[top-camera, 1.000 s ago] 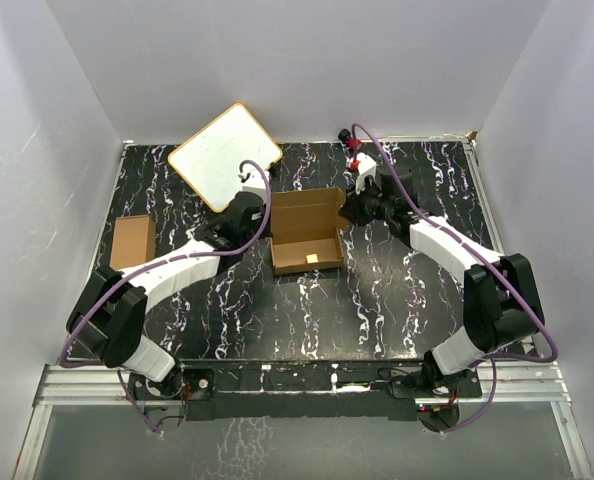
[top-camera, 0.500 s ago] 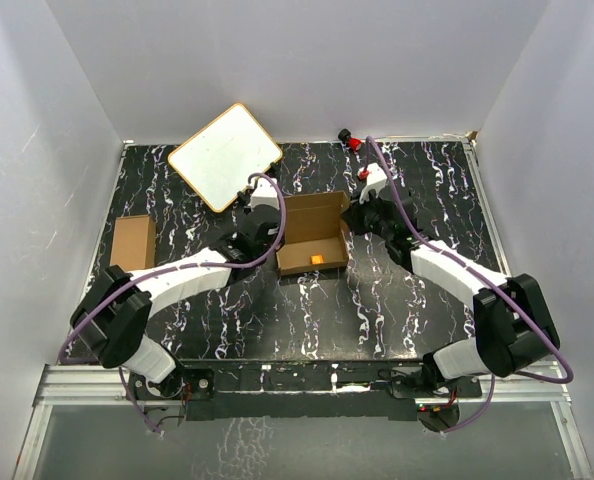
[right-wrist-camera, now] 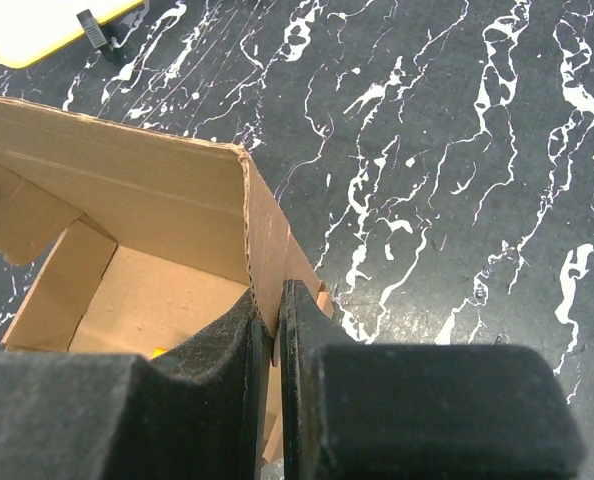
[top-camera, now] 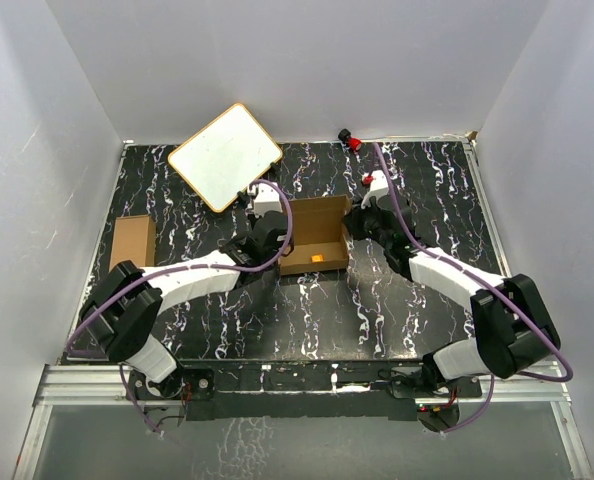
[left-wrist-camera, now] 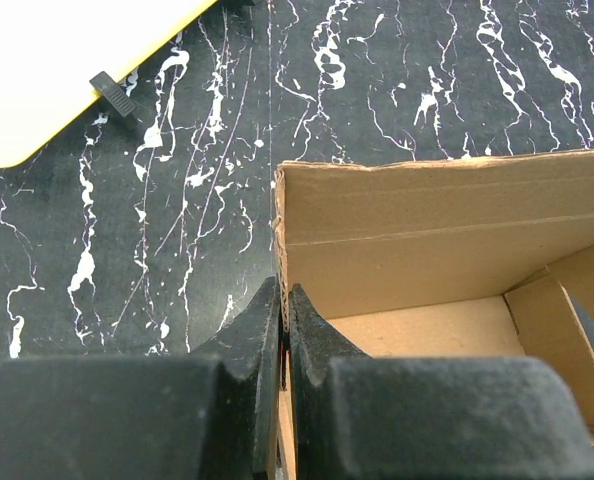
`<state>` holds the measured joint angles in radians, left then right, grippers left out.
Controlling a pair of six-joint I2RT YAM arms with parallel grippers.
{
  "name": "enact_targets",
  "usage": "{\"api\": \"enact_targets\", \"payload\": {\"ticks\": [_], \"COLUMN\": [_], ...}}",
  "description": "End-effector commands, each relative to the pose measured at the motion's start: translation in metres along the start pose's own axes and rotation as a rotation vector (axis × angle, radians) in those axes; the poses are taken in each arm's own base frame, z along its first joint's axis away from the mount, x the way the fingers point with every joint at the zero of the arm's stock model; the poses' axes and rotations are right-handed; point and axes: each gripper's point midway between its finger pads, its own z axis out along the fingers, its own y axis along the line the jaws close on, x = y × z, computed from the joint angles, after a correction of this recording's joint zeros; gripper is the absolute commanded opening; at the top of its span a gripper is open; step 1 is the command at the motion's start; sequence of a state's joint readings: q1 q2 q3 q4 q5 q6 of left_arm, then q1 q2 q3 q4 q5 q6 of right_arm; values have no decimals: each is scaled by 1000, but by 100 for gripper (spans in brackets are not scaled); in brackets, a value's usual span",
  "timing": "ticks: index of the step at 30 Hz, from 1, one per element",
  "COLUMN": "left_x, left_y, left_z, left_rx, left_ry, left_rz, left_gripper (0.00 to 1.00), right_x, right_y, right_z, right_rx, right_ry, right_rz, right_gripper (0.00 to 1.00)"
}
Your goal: Fold the paper box
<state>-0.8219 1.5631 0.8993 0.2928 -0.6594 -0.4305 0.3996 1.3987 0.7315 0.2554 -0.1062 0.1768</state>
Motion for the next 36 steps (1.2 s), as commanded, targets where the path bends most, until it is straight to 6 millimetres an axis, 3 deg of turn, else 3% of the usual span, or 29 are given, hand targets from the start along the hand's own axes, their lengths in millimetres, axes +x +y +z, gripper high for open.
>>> {"api": "enact_targets", "payload": {"ticks": [1,17,26,36], "left_x": [20,44,48,45], "left_y": [-15,-9,-9,-11], "left_z": [-10,-27,-35,-42], "left_rx": [64,41,55,79], "left_ry": [50,82,88,84], "left_rz": [-21,-47,-40,-32], "left_gripper": [0,0,0,0], "right_x": [-33,-13,-2,10], "right_y": [30,37,38,33], "right_z": [-10,-23,-25,-32], "right_rx": [-104,-130,-131,-119], "right_ry": [-125,-87,-57,-15], "right_rz": [23,51,88,-27], "right_gripper": [12,14,18,21]}}
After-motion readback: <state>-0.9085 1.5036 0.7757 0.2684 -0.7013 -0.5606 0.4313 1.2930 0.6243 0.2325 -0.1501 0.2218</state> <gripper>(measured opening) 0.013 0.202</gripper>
